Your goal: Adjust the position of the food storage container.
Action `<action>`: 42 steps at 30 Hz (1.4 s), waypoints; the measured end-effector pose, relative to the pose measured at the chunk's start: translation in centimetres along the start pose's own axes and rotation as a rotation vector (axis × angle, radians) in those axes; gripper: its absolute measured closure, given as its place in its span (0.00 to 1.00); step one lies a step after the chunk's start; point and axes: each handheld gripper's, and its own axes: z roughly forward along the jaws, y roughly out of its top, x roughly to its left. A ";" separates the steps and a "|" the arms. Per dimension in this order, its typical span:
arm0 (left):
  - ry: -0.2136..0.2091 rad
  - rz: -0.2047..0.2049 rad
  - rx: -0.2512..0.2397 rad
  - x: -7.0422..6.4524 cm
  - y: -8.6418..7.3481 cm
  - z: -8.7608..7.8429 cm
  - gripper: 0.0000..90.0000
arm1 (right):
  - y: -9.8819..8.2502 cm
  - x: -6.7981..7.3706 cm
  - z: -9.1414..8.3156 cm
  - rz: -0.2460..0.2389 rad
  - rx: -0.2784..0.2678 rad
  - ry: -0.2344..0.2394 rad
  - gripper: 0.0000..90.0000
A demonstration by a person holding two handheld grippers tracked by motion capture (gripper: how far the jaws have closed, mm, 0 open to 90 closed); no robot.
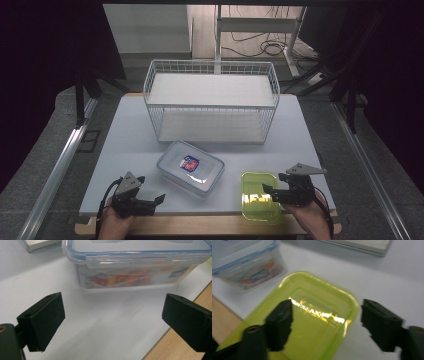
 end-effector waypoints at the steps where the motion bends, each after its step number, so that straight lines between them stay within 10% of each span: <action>1: 0.000 0.000 0.000 0.0 0.0 0.0 0.05 | 0.0 0.4 -0.2 -0.022 -0.005 0.001 0.47; 9: 0.003 0.002 0.003 -0.1 0.0 0.1 0.05 | -0.5 4.5 -1.3 -0.217 0.015 0.084 0.97; 20: 0.003 0.002 0.011 -0.1 0.0 0.2 0.05 | -2.0 8.4 -0.8 -0.246 0.076 0.284 0.99; 25: 0.004 0.001 0.012 -0.1 0.0 0.2 0.05 | -2.9 10.0 0.3 -0.296 0.141 0.288 0.99; 42: 0.009 -0.001 0.024 -0.1 0.0 0.4 0.05 | -3.0 4.6 -0.3 -0.196 0.159 0.168 0.99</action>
